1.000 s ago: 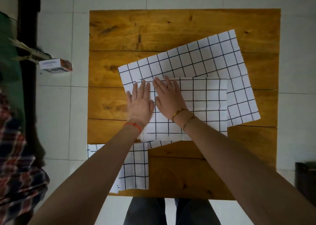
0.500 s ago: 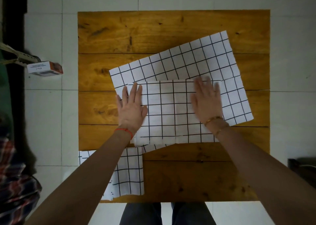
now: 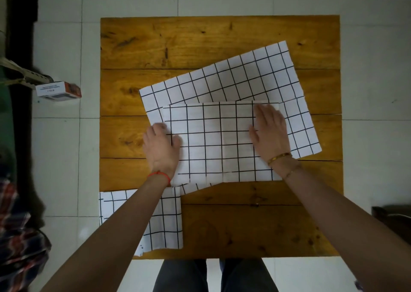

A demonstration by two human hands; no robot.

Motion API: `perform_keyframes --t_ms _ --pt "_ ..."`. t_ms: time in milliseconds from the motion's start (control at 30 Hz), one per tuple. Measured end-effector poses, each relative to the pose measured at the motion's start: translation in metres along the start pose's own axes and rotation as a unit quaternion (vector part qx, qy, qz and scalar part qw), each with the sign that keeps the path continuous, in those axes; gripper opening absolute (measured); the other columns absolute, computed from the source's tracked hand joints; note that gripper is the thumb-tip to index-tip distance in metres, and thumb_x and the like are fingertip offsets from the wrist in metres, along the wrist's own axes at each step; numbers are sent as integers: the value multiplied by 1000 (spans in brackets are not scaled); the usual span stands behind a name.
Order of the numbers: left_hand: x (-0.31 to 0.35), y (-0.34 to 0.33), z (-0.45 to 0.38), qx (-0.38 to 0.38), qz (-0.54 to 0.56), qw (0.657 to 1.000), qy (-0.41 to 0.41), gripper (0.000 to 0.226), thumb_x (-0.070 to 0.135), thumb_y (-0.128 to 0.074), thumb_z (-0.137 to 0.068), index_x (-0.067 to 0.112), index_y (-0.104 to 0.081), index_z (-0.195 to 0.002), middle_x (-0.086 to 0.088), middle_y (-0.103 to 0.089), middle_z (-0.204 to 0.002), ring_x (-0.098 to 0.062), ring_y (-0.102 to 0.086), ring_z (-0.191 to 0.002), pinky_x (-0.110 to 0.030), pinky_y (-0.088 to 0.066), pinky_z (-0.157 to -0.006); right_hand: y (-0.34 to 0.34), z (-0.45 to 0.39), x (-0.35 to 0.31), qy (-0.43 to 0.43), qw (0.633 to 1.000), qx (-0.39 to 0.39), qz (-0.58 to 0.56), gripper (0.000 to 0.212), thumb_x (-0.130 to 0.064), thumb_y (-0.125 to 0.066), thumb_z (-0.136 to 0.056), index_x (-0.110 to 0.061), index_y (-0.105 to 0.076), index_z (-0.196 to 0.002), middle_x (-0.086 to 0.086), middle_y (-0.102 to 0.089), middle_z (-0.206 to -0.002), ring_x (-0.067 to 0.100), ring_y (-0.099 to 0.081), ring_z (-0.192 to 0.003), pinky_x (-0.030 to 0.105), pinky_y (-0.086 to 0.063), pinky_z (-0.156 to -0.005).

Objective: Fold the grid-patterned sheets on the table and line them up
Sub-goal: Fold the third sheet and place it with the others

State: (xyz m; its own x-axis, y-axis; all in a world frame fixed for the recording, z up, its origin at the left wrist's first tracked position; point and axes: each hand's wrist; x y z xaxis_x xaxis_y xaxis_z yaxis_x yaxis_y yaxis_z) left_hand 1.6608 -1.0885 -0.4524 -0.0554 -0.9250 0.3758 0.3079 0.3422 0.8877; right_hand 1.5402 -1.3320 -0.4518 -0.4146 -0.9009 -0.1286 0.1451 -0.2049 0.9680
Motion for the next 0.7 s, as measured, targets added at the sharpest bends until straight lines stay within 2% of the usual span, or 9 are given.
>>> perform_keyframes --t_ms 67,200,300,467,567,700 --pt "-6 -3 7 -11 17 997 77 41 30 -68 -81 8 -52 -112 -14 -54 -114 -32 -47 -106 -42 -41 -87 -3 9 -14 51 998 -16 -11 53 -29 -48 -93 -7 -38 -141 14 -46 -139 33 -41 -128 45 -35 -108" --pt "-13 -8 12 -16 58 990 128 42 33 -71 -78 8 -50 -105 -12 -55 -110 -31 -50 -103 -46 -47 -85 -14 22 -36 109 992 -61 -15 58 -25 -59 -87 -12 -38 -140 9 -49 -126 27 -49 -111 39 -46 -93" --pt "-13 -7 10 -24 90 980 175 48 37 -71 -76 6 -51 -107 -14 -54 -112 -32 -51 -105 -49 -48 -87 -19 23 -43 106 992 -75 -6 62 -26 -61 -86 -13 -35 -141 9 -47 -123 26 -49 -106 37 -48 -90" --pt "-21 -10 5 -90 117 965 218 59 54 -64 -69 9 -53 -105 -14 -57 -111 -34 -57 -102 -49 -52 -85 -20 22 -47 93 993 -77 -7 65 -25 -62 -86 -14 -33 -142 10 -46 -126 27 -48 -107 39 -48 -91" --pt "-21 -8 6 -83 179 954 226 39 41 -70 -76 12 -54 -96 -10 -60 -108 -26 -58 -96 -38 -51 -83 -19 22 -47 93 992 -79 -8 64 -26 -61 -87 -14 -32 -143 10 -45 -127 27 -48 -108 38 -48 -91" --pt "-20 2 12 -67 288 926 234 26 24 -72 -82 12 -52 -94 4 -54 -83 -18 -54 -84 -27 -42 -71 -18 22 -48 92 992 -81 -11 66 -27 -60 -87 -15 -30 -144 10 -44 -126 27 -47 -108 38 -47 -92"
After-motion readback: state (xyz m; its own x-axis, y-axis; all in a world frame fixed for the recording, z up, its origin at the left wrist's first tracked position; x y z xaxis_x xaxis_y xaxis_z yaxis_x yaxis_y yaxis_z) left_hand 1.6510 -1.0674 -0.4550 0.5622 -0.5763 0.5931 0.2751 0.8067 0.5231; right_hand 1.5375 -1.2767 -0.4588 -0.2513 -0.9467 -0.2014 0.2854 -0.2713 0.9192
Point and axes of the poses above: each hand's wrist, its own z-axis away from the middle knuckle, its own y-axis out of the back of the hand, x = y × z
